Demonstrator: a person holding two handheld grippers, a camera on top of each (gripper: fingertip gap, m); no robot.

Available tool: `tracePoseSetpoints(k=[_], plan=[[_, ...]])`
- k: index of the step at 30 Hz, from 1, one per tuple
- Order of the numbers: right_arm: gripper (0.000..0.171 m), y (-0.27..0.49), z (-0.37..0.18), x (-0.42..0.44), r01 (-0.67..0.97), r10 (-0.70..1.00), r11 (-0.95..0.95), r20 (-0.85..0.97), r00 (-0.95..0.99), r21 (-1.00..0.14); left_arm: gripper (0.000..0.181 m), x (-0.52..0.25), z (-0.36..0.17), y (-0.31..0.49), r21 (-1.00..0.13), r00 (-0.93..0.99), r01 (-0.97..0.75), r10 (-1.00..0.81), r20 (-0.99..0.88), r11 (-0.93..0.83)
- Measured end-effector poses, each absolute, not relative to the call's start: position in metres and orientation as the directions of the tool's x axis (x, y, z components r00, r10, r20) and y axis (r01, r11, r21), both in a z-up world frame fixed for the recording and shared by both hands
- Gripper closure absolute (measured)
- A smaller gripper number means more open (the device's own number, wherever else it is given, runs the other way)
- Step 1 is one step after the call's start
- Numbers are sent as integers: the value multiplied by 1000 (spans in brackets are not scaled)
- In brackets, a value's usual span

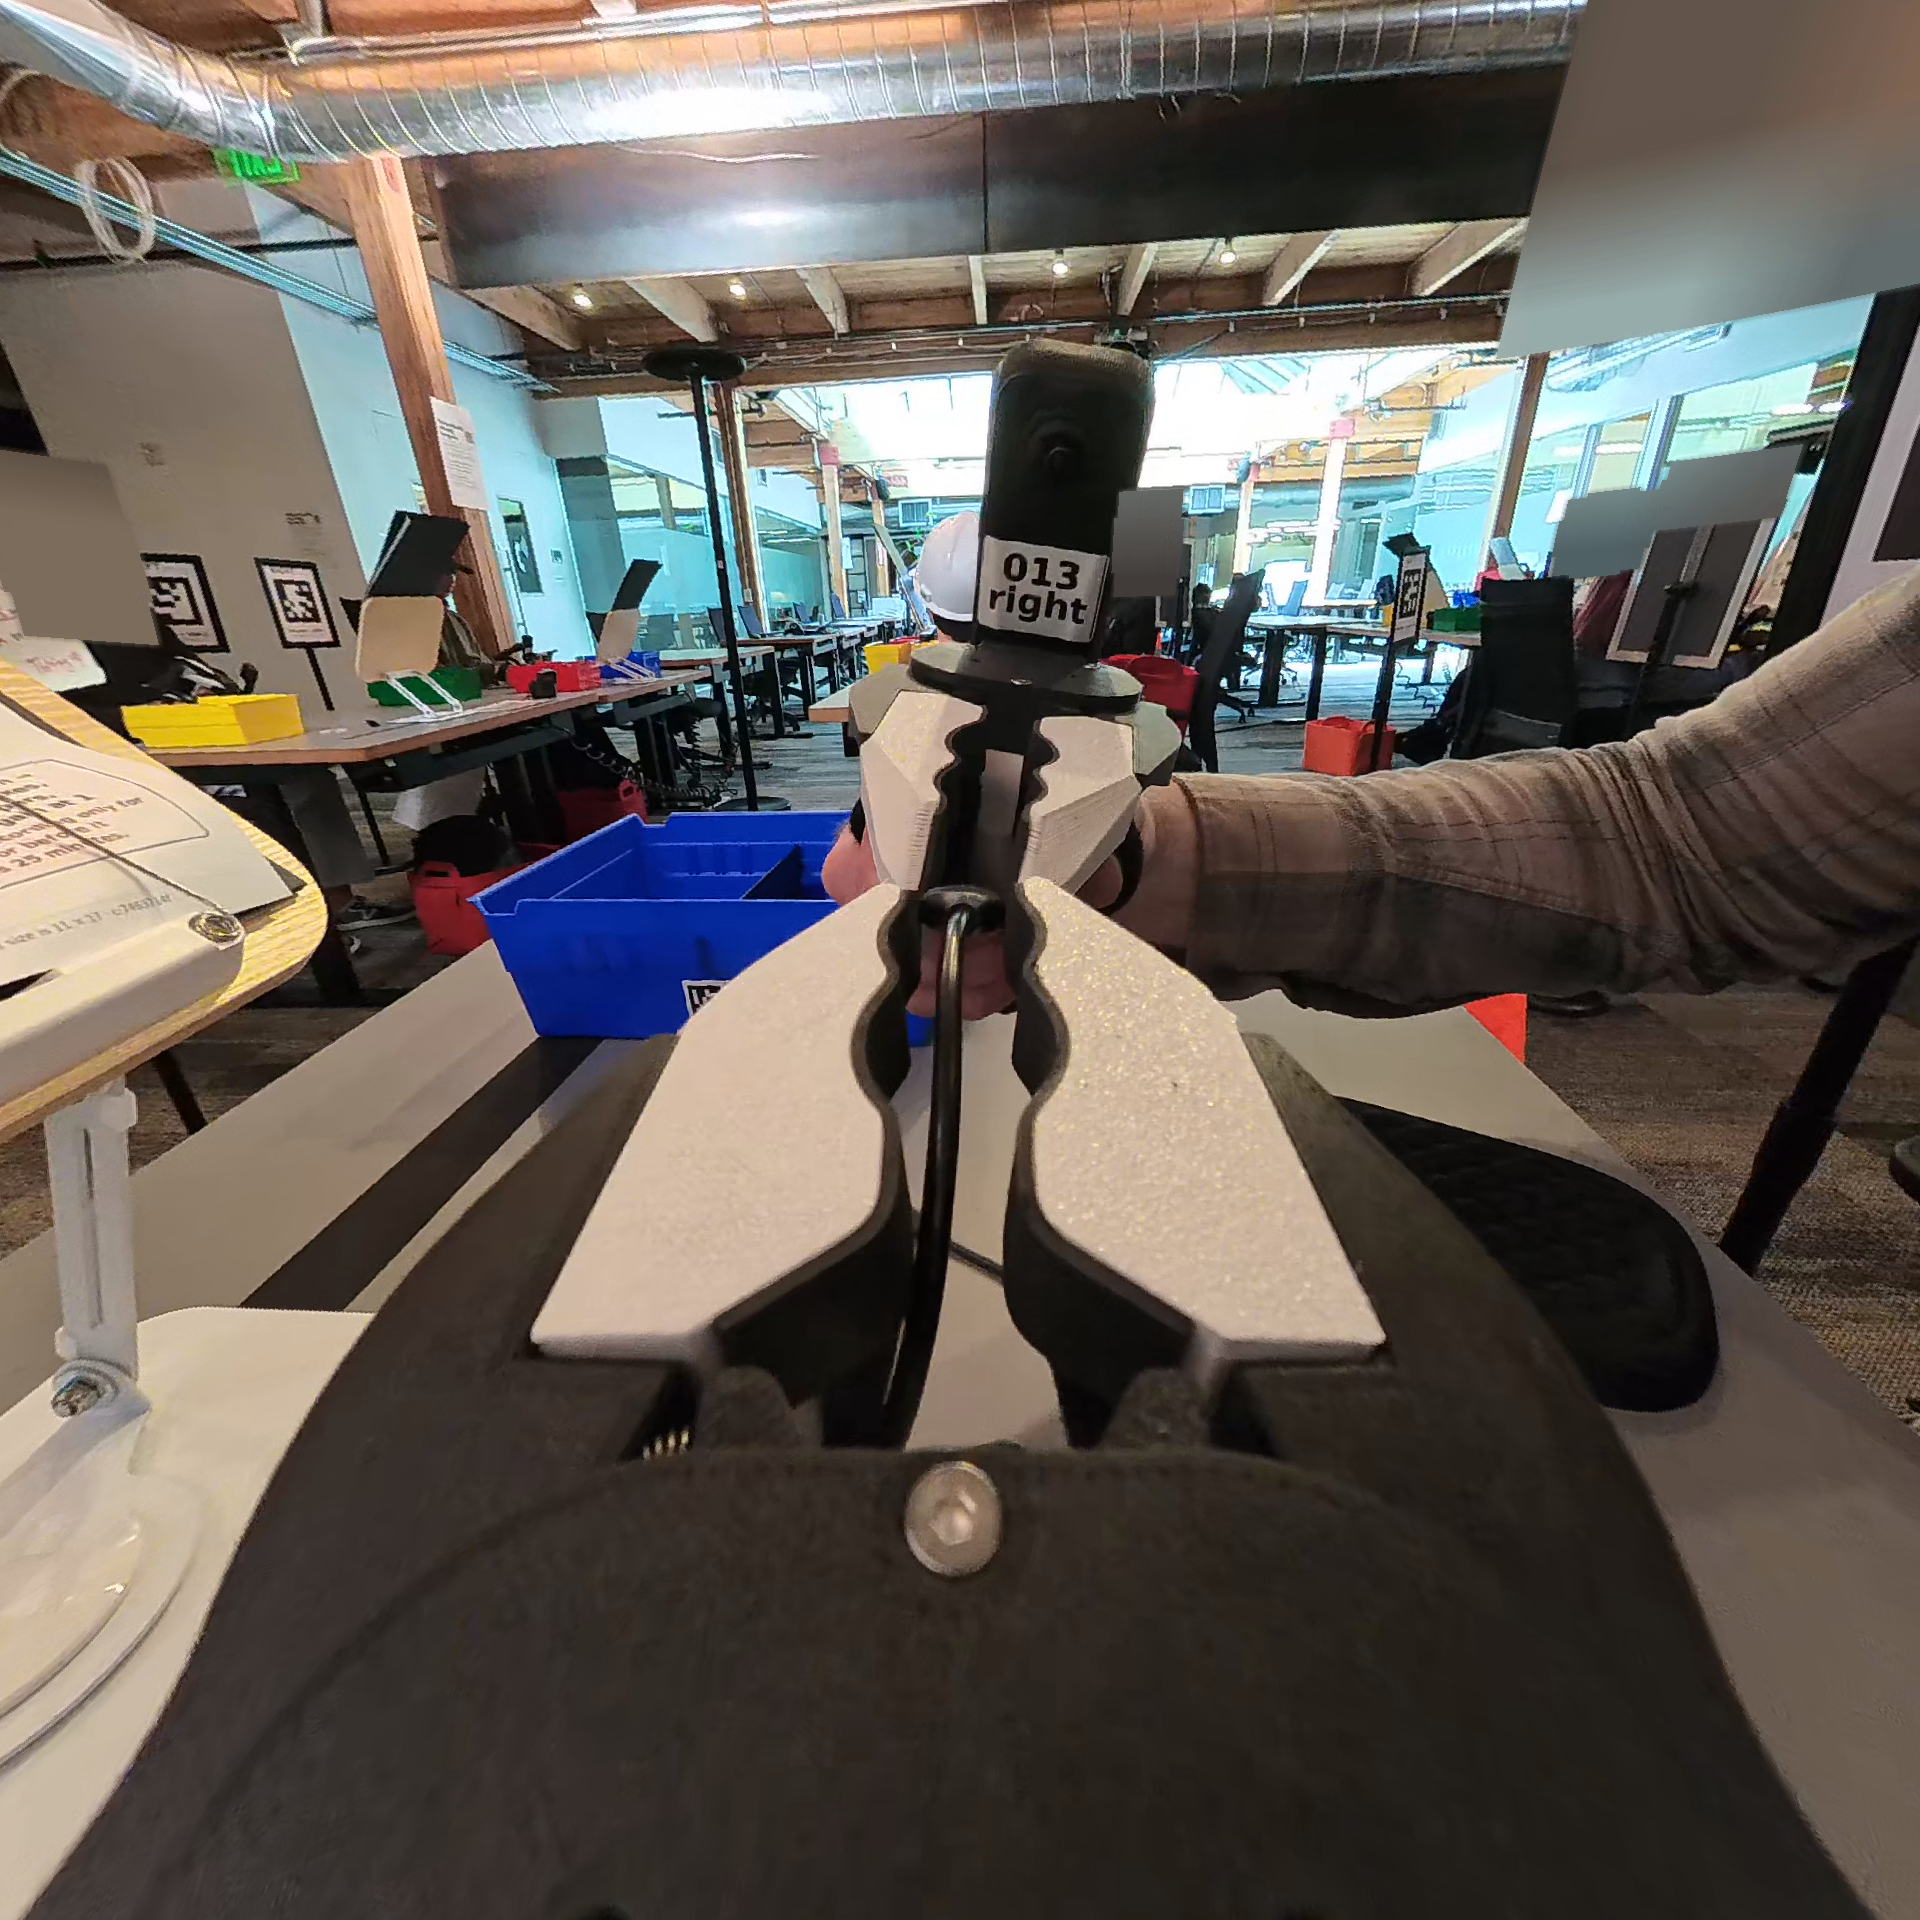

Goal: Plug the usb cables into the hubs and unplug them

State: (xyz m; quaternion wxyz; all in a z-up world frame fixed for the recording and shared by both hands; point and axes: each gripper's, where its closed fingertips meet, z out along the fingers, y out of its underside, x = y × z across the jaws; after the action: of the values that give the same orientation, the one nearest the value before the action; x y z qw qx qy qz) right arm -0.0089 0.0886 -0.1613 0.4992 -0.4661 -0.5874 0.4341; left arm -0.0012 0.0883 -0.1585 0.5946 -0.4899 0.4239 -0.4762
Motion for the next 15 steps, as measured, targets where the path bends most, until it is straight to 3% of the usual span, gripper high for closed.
tracePoseSetpoints(k=[7,12,15], plan=[[157,92,-160,-12,117,983,182,177,-53,-976,166,-4,-157,91,-985,198,161,-980,-32,64],[129,101,-165,-4,174,983,182,181,-26,-968,166,-15,-154,98,-983,226,172,-974,-27,68],[109,109,-188,9,337,980,199,194,-48,-920,166,-28,-152,107,-980,256,187,-967,-16,65]])
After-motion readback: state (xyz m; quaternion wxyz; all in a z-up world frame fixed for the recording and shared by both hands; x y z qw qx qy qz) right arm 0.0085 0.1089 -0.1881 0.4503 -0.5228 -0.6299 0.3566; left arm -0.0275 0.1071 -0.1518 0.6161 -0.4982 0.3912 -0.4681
